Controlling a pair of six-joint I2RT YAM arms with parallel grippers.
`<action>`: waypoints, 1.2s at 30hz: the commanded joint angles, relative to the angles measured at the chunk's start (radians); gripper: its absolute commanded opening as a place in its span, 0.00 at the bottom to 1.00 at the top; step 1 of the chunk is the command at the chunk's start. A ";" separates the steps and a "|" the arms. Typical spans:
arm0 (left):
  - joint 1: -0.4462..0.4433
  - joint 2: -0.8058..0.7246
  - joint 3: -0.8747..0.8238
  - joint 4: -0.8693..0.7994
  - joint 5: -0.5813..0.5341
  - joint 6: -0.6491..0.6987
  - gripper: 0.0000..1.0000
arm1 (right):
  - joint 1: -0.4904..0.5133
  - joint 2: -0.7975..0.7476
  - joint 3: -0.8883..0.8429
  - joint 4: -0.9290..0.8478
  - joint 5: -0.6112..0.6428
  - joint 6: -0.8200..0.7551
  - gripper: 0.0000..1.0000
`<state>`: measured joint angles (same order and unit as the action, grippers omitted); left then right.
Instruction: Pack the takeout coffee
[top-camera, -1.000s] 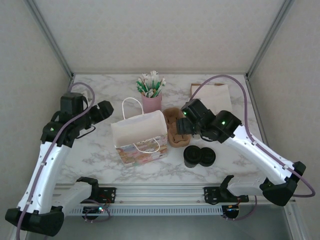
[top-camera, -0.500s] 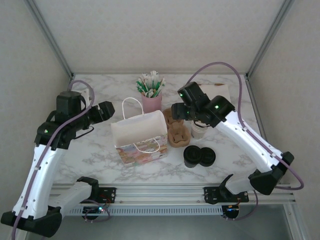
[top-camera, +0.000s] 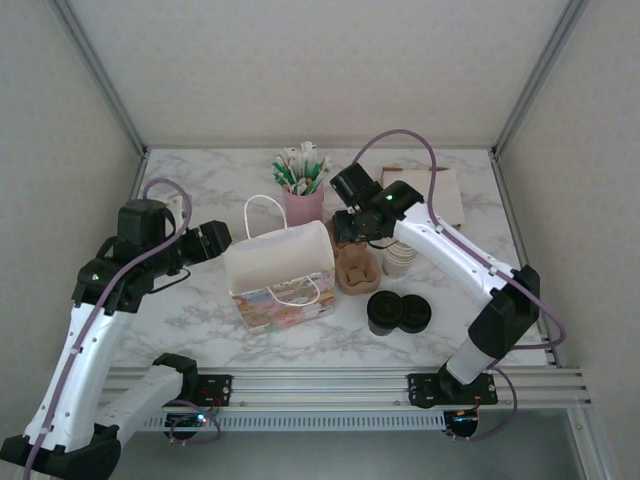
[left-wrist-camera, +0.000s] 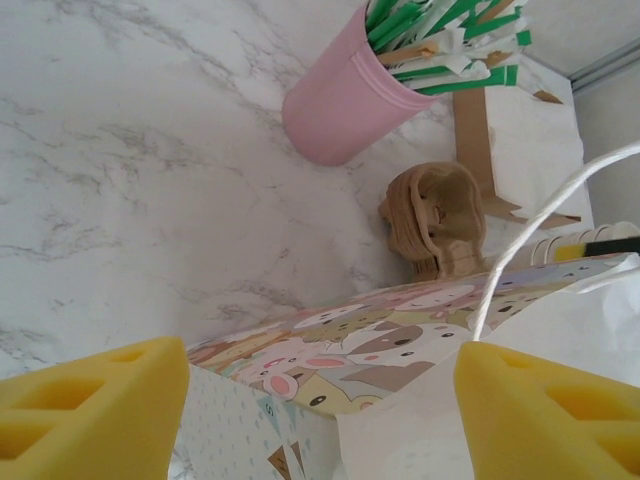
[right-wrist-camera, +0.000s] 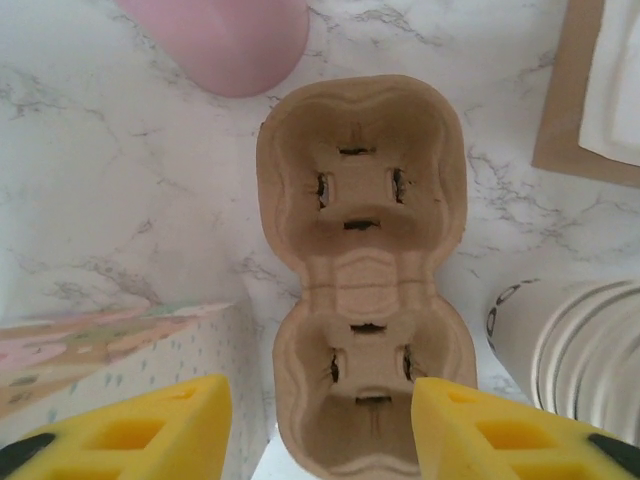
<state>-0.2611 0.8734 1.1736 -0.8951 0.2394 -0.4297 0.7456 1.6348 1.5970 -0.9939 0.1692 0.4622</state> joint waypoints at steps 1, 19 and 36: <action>-0.010 -0.018 -0.019 -0.017 0.008 0.000 0.71 | -0.043 0.035 0.007 0.046 -0.068 -0.104 0.47; -0.012 -0.041 -0.049 0.019 -0.015 -0.028 0.76 | -0.097 0.259 0.080 -0.035 -0.110 -0.213 0.47; -0.012 -0.122 -0.088 0.007 -0.035 -0.085 0.75 | -0.075 0.301 0.051 -0.048 -0.103 -0.201 0.48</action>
<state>-0.2649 0.7647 1.0969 -0.8921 0.2218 -0.4934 0.6601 1.9194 1.6512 -1.0111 0.0738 0.2722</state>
